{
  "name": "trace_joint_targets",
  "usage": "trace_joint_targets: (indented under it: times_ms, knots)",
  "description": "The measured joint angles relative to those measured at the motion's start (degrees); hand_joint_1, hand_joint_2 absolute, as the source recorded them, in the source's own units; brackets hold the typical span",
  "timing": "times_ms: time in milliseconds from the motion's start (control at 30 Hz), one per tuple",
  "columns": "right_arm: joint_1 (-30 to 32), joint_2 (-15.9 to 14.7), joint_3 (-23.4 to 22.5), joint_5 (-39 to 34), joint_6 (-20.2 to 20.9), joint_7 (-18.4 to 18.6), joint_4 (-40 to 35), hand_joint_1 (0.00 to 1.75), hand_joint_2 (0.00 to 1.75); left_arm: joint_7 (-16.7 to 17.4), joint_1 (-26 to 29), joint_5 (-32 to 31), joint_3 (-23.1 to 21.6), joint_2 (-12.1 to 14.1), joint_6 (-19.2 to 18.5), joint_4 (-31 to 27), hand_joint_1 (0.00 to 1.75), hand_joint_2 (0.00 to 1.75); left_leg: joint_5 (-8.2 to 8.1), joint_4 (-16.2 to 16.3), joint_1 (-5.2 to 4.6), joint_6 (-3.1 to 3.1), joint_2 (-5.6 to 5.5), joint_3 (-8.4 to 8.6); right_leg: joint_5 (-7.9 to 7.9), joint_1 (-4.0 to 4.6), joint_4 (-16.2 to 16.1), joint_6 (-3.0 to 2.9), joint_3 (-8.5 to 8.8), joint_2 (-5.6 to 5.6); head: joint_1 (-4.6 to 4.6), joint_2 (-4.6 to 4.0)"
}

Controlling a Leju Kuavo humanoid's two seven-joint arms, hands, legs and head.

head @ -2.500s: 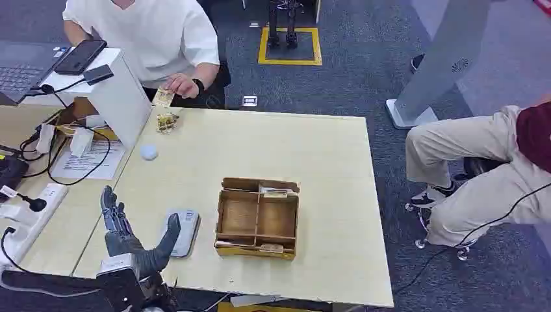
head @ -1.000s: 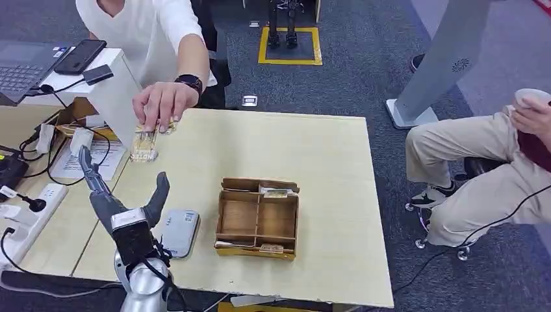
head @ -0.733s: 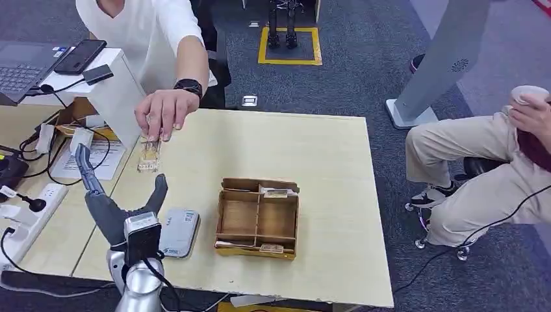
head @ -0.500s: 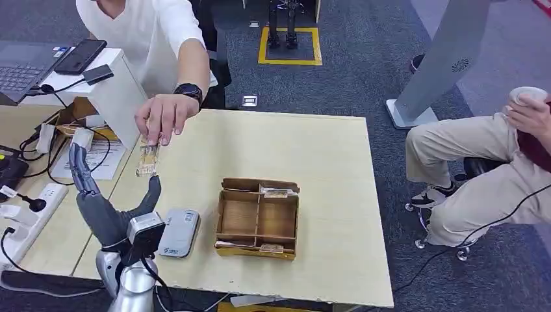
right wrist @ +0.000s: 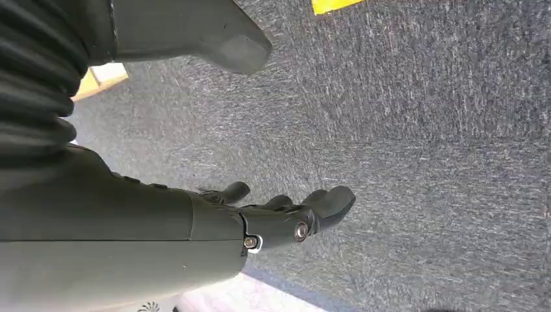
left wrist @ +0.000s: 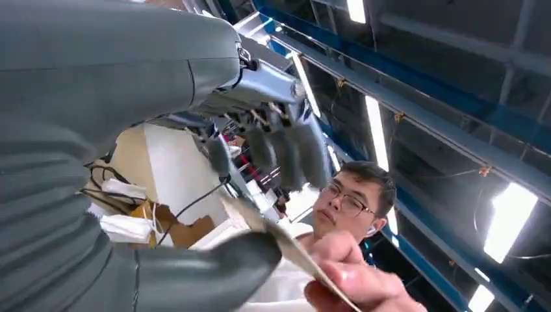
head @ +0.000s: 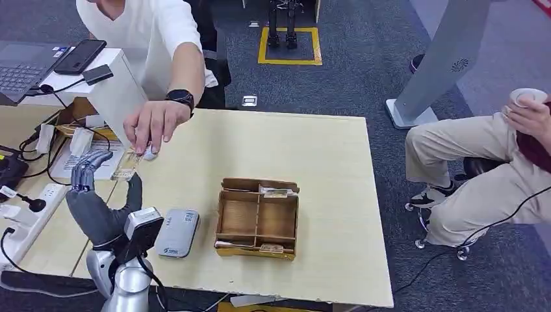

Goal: Pass the card to the sensor for recognition and then transmit it.

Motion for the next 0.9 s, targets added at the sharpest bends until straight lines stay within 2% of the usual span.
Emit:
trace_joint_targets:
  times_ms: [900]
  knots:
    - [-0.01,0.0,1.12,-0.63,0.0,0.35,0.0,0.0,1.75,-0.2,0.03,-0.61,0.04,0.0,0.0,-0.9,1.75,1.75,0.0,0.0,0.0,0.0,0.0,0.0,0.0,0.0,0.0,0.0,0.01,0.0,-0.02,0.02]
